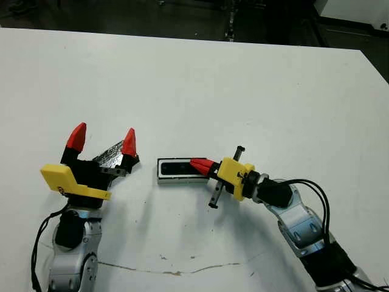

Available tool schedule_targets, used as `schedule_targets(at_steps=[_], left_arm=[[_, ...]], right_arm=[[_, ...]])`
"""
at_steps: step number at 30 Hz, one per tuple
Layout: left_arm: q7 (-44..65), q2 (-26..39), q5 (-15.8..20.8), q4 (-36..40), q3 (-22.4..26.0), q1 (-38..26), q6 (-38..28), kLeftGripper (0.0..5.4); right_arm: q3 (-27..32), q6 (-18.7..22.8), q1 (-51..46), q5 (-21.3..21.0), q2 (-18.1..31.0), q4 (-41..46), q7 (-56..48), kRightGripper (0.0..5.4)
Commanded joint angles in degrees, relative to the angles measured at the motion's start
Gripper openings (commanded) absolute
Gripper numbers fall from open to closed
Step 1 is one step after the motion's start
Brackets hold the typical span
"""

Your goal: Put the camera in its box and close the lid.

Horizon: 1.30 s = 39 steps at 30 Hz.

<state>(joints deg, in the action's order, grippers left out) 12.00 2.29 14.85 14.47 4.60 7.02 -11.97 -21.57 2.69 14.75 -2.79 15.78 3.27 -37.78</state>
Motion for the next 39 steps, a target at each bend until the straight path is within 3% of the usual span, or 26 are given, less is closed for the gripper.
schedule_targets(at_steps=[1,8,12,17,21,25,31,34,39], left_arm=[[0.06,0.59,-0.65,0.07,0.03,0.83,0.09,5.4],[0.13,0.47,-0.14,0.97,0.23,0.92,0.46,5.4],[0.86,1.42,0.55,1.83,0.74,0.55,0.79,5.4],[1.87,4.7,0.11,3.89,1.81,-0.32,2.57,5.4],[4.69,11.39,-1.4,6.43,3.41,-1.2,5.81,5.4],[9.86,21.45,-0.1,10.62,5.42,-2.11,16.17,5.4],[20.33,38.01,-2.34,10.45,7.03,-7.12,26.16,5.4],[26.97,42.81,-0.38,6.05,6.82,-10.96,27.05,5.4],[37.49,44.42,7.77,-1.6,5.5,-16.21,32.28,5.4]], right_arm=[[4.52,2.02,-2.56,4.3,1.39,1.79,-0.35,0.0],[19.11,5.98,-7.59,20.86,-2.03,14.25,4.85,0.0],[24.52,6.84,-12.47,26.65,-2.04,18.64,7.01,0.0],[26.81,6.51,-17.8,26.87,-2.74,18.98,10.69,0.0],[27.08,5.15,-20.66,26.77,-3.89,17.94,12.28,0.0],[26.65,3.79,-22.57,25.15,-5.23,16.99,13.96,0.0],[26.1,3.25,-24.2,23.88,-6.5,16.58,15.59,0.0],[26.14,3.23,-24.31,23.72,-6.35,16.43,15.55,0.0],[26.0,3.81,-23.89,24.33,-6.53,16.33,15.52,0.0]])
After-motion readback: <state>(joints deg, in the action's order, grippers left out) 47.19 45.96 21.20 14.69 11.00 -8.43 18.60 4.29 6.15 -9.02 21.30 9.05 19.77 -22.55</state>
